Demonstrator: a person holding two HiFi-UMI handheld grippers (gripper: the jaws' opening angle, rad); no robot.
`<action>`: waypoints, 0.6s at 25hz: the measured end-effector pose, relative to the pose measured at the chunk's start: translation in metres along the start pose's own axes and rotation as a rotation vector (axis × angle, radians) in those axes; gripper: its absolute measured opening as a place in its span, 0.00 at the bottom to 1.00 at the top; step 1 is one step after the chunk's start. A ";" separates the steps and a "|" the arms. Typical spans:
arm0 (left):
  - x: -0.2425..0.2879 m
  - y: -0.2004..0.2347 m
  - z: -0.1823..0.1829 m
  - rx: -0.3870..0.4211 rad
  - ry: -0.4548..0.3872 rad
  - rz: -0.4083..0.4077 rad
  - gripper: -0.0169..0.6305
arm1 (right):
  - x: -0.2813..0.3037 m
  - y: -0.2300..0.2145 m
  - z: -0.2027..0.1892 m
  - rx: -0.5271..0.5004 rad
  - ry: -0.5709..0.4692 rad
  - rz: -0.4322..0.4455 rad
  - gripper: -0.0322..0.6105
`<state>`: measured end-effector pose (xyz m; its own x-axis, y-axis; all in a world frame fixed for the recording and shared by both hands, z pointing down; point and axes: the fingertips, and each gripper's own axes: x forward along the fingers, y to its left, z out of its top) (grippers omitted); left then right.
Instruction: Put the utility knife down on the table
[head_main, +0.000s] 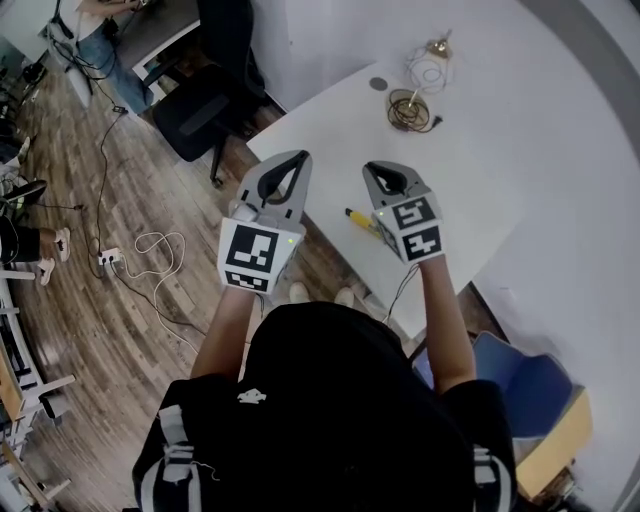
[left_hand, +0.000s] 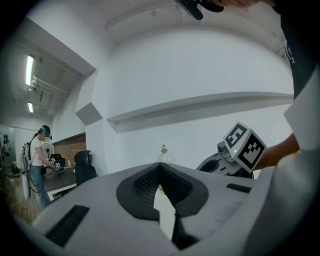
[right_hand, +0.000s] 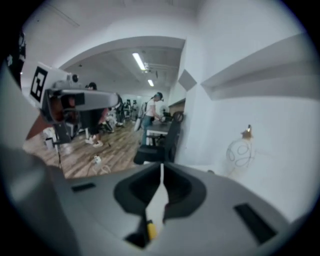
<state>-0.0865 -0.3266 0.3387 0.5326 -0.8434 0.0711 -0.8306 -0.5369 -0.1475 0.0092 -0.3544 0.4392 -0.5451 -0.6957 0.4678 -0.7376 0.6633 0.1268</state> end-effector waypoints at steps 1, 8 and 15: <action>-0.001 0.001 0.003 0.006 -0.005 0.001 0.05 | -0.006 0.000 0.011 -0.003 -0.035 -0.009 0.11; -0.003 0.007 0.027 0.037 -0.042 0.014 0.05 | -0.049 -0.016 0.071 0.042 -0.237 -0.095 0.10; -0.006 0.007 0.038 0.049 -0.069 0.028 0.05 | -0.081 -0.028 0.095 0.065 -0.355 -0.173 0.10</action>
<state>-0.0896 -0.3242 0.2995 0.5210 -0.8536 -0.0017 -0.8372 -0.5106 -0.1962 0.0365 -0.3429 0.3143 -0.5058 -0.8553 0.1118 -0.8482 0.5168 0.1163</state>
